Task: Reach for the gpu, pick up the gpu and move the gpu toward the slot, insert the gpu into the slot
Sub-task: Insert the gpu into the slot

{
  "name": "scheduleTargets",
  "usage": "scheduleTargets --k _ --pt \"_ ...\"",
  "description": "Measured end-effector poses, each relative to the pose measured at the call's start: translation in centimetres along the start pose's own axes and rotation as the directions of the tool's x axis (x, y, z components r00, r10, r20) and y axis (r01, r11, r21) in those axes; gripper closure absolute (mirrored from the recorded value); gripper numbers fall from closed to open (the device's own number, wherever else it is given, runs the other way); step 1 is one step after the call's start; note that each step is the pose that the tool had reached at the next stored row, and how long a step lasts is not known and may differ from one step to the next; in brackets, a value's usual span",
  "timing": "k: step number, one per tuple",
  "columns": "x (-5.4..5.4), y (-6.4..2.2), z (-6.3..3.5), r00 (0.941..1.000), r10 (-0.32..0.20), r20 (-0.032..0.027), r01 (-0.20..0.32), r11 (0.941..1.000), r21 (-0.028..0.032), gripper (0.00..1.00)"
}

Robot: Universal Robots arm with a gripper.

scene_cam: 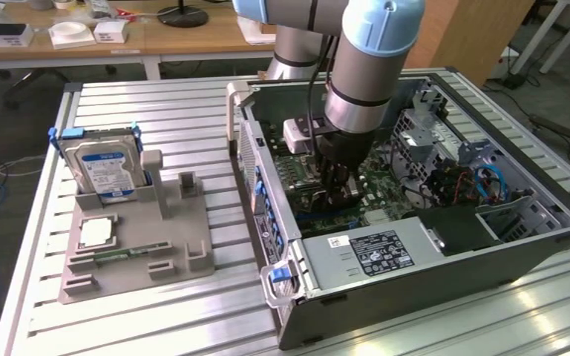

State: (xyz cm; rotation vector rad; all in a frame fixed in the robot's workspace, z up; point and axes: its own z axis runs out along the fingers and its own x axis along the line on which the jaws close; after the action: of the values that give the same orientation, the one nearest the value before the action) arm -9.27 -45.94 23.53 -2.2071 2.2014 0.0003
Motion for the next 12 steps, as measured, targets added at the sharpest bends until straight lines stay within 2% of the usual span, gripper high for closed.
scheduleTargets --k 6,12 --pt "0.00 0.00 0.05 1.0000 0.000 0.0001 0.000 1.0000 0.0000 0.74" --pt "0.03 0.10 0.65 1.0000 0.000 -0.0011 0.000 1.0000 -0.0001 0.74"
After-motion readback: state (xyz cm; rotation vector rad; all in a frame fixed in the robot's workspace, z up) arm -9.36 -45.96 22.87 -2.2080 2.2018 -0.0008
